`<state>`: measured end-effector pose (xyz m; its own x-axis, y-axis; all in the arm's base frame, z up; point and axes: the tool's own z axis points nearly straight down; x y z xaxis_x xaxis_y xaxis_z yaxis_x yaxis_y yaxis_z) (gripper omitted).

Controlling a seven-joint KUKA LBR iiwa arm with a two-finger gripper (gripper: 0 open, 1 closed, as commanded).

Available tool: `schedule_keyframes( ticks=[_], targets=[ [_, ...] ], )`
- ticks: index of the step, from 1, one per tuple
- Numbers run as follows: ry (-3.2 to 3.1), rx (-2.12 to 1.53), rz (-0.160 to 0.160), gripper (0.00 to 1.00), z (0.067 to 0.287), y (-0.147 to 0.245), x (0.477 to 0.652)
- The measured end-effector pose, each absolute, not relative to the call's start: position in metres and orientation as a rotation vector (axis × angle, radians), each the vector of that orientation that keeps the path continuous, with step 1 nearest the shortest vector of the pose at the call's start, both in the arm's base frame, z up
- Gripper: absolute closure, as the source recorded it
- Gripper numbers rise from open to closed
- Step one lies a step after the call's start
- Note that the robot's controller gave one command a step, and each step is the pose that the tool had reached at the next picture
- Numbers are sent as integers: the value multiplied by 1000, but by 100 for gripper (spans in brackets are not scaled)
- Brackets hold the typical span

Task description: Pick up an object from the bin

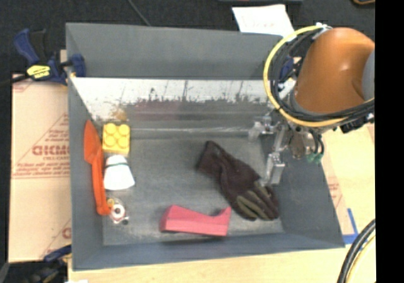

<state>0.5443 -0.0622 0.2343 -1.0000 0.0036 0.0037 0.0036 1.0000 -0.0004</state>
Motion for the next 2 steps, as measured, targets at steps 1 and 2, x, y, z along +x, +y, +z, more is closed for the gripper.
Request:
schedule_keyframes(
  ticks=[1,2],
  targets=[
    [-3145,-1,2,0,238,-62,546],
    [-3143,-224,-1,0,72,-15,549]
  ],
)
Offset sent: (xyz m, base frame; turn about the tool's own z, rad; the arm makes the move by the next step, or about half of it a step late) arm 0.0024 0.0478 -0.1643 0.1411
